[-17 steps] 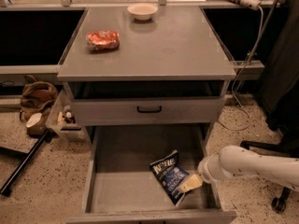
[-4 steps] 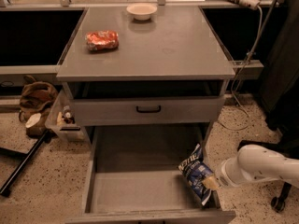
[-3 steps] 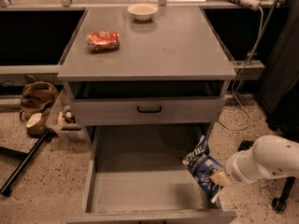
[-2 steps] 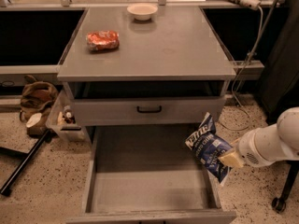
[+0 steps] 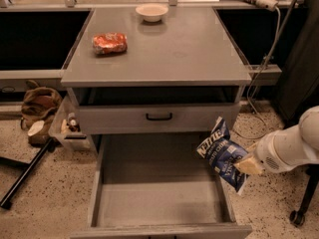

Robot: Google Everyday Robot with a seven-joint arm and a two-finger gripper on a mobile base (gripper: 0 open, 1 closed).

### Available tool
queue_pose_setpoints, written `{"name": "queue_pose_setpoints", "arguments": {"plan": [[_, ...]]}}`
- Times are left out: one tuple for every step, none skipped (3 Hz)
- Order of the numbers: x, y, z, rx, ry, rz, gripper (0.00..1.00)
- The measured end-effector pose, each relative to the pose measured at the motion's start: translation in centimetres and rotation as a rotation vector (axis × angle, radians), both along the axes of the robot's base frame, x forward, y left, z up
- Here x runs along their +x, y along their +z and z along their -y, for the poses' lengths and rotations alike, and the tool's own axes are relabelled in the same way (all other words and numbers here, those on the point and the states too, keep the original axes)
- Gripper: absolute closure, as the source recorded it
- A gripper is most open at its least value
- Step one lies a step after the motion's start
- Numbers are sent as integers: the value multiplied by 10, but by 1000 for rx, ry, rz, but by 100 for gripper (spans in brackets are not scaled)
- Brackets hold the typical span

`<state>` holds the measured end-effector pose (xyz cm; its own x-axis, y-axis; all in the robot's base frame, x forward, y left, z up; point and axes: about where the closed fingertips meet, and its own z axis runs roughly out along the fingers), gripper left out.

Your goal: Pick blue chip bag from middle drawer and place on counter

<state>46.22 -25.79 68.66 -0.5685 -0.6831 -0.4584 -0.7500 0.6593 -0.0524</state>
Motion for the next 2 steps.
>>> {"name": "queue_pose_setpoints", "arguments": {"plan": [[3, 76, 12, 13, 49, 71, 100], [19, 167, -13, 36, 197, 149, 100]]}}
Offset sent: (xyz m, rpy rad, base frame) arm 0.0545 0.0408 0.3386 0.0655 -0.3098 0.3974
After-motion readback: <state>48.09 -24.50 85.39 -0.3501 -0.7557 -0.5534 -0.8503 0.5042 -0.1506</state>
